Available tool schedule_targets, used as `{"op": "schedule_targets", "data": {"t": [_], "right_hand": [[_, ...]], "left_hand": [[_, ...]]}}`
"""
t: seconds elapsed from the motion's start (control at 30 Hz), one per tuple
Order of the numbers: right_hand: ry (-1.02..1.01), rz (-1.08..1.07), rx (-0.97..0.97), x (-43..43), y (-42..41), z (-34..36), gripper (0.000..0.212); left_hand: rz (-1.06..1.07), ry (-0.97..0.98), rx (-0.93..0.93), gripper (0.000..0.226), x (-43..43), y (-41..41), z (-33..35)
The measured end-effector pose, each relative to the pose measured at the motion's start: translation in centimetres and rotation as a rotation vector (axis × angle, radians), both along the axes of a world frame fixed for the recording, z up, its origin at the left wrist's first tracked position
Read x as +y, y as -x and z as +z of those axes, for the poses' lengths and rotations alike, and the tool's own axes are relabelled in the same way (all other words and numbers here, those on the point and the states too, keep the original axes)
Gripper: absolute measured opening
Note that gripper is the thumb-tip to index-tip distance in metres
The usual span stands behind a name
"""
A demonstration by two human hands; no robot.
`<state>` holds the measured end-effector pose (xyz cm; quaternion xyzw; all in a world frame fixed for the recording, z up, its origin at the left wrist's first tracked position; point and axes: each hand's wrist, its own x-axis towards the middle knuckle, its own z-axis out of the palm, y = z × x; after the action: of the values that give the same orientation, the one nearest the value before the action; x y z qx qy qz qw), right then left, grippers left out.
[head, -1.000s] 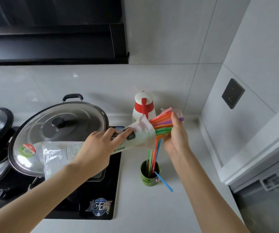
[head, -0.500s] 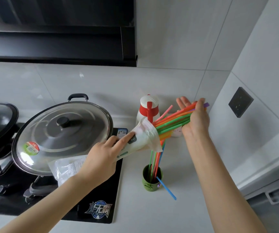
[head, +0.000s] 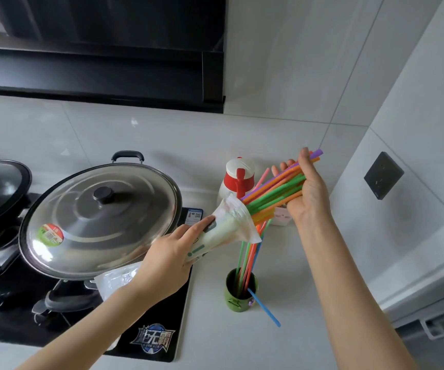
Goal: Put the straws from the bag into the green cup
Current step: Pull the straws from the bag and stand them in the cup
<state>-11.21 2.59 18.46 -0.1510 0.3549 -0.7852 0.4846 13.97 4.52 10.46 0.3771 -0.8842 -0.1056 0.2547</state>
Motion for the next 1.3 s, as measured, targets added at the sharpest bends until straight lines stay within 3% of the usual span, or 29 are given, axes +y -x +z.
{"op": "schedule_targets", "data": {"t": [0.17, 0.37, 0.53, 0.63, 0.8, 0.93, 1.3], "right_hand": [[-0.018, 0.115, 0.012, 0.2, -0.6, -0.3, 0.019], [-0.342, 0.147, 0.200, -0.1, -0.5, -0.9, 0.025], [-0.387, 0.107, 0.130, -0.2, -0.8, -1.6, 0.040], [-0.303, 0.088, 0.131, -0.1, -0.9, -1.5, 0.024], [-0.113, -0.053, 0.195, 1.3, -0.1, 0.9, 0.031], [0.083, -0.084, 0.084, 1.8, 1.9, 3.0, 0.034], [0.181, -0.295, 0.061, 1.9, 7.8, 6.8, 0.040]], "left_hand": [[0.006, 0.005, 0.029, 0.089, 0.0, 0.5, 0.1], [-0.013, 0.018, 0.019, 0.091, 0.0, 0.3, 0.2], [-0.037, 0.022, 0.007, 0.092, 0.0, 0.0, 0.0], [-0.042, 0.033, 0.005, 0.092, 0.1, -0.1, -0.1], [-0.022, 0.038, 0.011, 0.091, 0.0, -0.3, 0.2], [-0.022, 0.038, 0.035, 0.091, -0.4, -0.4, 0.2], [-0.001, 0.056, 0.055, 0.085, -1.7, -0.4, 0.2]]}}
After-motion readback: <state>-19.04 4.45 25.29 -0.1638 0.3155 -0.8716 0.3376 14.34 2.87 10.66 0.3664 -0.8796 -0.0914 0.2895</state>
